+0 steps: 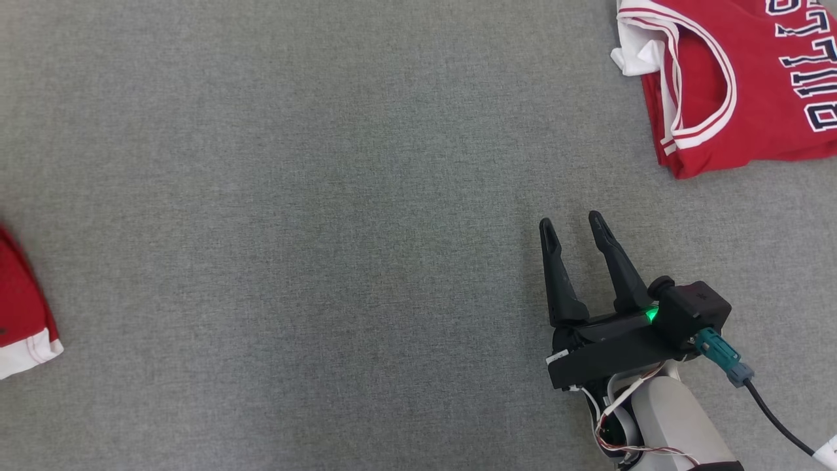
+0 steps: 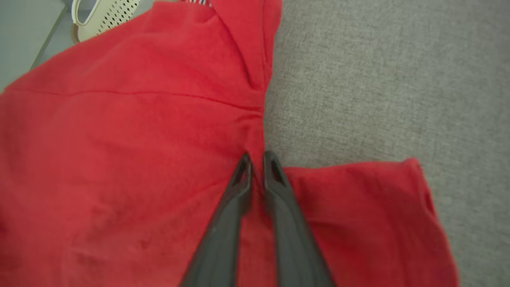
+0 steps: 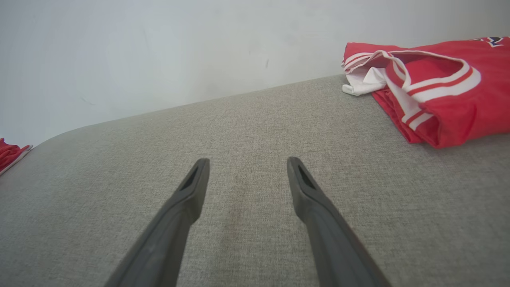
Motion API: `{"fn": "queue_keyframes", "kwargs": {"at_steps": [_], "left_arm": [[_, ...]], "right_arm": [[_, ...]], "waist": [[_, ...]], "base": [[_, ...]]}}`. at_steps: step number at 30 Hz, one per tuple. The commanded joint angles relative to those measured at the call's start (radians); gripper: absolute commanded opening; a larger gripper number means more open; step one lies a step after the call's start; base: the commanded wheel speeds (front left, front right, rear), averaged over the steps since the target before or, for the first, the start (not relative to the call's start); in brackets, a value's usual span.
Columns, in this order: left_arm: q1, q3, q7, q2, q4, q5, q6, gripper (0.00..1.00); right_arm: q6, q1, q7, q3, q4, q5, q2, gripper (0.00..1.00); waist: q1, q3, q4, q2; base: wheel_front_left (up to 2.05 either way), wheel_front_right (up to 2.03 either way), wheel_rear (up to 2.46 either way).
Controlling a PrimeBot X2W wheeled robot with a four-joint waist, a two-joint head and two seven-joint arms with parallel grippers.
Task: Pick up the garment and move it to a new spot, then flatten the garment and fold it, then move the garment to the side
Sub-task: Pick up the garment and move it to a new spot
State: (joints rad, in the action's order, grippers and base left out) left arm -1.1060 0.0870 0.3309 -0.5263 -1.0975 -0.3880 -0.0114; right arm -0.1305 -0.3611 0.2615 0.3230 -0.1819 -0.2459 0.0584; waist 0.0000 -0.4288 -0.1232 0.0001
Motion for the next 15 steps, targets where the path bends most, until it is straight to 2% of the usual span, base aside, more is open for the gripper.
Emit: {"fn": "queue_keyframes", "kwargs": {"at_steps": [1,4,8,15], "left_arm": [[0.023,0.005,-0.006,0.003,-0.005,0.002,-0.003,0.00],[0.016,0.019,-0.047,0.001,0.024,0.015,0.006,0.00],[-0.017,0.040,-0.118,-0.006,0.058,0.029,0.044,0.00],[-0.078,0.098,-0.239,0.021,0.128,0.060,0.095,0.00]], "right_arm": [[0.000,-0.003,0.005,0.000,-0.003,0.004,0.003,1.00],[0.000,0.006,0.005,-0.003,-0.007,0.010,0.002,1.00],[0.000,0.021,0.005,-0.011,-0.013,0.009,0.002,1.00],[0.000,0.043,0.005,-0.035,-0.019,0.005,0.007,1.00]], "waist": [[0.0000,0.007,0.005,-0.0001],[0.0000,0.024,0.014,-0.0001],[0.0000,0.052,0.031,-0.0001],[0.0000,0.109,0.060,-0.0001]], "base": [[0.00,0.00,0.00],[0.00,0.00,0.00],[0.00,0.00,0.00],[0.00,0.00,0.00]]}}
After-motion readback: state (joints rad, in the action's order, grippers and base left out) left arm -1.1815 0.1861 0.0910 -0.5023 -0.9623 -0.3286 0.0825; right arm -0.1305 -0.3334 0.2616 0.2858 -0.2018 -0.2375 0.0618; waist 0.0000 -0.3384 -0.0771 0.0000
